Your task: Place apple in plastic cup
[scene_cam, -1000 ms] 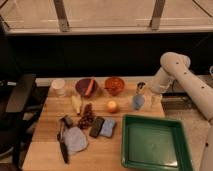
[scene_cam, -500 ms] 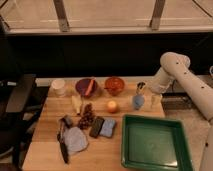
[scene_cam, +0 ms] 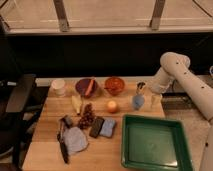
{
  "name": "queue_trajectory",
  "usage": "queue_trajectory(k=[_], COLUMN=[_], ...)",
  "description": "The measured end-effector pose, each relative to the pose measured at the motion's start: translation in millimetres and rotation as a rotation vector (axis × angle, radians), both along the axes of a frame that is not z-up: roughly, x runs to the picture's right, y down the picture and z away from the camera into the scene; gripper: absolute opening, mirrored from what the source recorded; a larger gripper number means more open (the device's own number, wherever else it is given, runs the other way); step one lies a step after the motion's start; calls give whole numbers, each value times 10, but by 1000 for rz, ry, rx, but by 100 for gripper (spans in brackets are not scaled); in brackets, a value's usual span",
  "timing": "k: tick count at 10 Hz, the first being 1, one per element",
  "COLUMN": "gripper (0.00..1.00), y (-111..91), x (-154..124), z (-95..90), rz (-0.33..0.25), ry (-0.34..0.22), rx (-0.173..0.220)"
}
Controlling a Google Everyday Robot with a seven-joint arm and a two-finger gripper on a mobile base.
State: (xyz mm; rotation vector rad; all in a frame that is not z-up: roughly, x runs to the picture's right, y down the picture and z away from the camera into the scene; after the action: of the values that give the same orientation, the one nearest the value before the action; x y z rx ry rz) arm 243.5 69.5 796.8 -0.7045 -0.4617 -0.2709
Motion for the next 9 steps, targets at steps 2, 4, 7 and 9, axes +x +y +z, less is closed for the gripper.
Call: queue_trajectory(k=[2, 4, 7, 9], gripper=[66, 66, 66, 66], y=[2, -22, -99, -110], x=[5, 8, -242, -426], z=[-1, 3, 23, 33], rz=[1, -5, -71, -110], ry=[1, 4, -45, -75], rx=[0, 4, 3, 5])
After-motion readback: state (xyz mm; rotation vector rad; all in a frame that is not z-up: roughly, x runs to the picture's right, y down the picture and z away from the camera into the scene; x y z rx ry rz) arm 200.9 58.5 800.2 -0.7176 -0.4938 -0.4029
